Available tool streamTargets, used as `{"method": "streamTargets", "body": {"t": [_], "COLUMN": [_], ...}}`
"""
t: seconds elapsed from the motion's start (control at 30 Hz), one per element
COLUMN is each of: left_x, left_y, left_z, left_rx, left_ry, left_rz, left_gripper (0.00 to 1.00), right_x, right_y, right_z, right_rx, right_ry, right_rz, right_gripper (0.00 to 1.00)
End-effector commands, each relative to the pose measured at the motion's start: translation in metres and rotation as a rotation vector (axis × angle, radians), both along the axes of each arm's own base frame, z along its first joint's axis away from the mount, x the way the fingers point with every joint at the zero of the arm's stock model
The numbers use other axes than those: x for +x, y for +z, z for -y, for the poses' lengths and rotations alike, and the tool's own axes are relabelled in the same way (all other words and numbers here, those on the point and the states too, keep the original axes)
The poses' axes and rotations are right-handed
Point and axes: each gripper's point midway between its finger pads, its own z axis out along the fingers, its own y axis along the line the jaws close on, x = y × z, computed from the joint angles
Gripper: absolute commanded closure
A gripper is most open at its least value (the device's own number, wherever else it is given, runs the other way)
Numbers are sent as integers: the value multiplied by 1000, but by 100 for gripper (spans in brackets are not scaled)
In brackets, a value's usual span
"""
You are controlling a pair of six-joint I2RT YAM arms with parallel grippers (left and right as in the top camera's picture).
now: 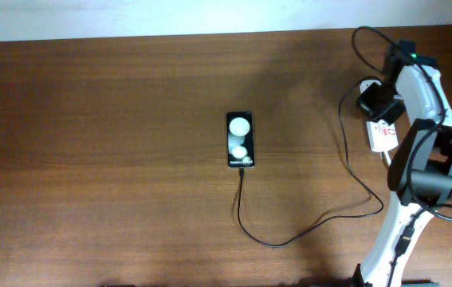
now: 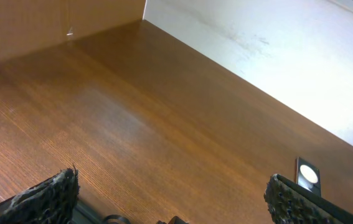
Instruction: Plug charger to phone and switch on socket
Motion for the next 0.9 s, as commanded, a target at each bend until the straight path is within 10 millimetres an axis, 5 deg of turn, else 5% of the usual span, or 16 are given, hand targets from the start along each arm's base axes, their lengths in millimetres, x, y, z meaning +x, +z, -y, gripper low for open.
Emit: {"method": "streamTargets", "body": {"t": [0.0,0.1,0.23,0.33,0.47,0.67,0.87], "left_x": [-3,-4,-4,-5,1,30,93], "left_y": [0,-3,-3,-3,7,28,26], "left_z": [-1,-1,-1,-1,-1,-1,0], "left_rx": [-10,-9,-9,-8,-9,-11,-12], "left_ry": [11,12,11,15,15,14,13], "left_rz": [16,3,4,4,48,144,199], "left_gripper": [1,1,1,1,1,1,1], "right_x": [-30,-43,-67,-105,-147,-224,-271], "right_y": [6,55,145,231,296,357,370], "right_z": [14,33,47,42,19,-9,-22], "right_rx": [-49,-164,-276,-352,-337,-362,-376], "right_ry": [-6,-34,-73,-70,-75,-86,-91], "right_rz": [-94,-67,66,221,413,621,678], "right_gripper": [96,96,96,96,96,96,96]}}
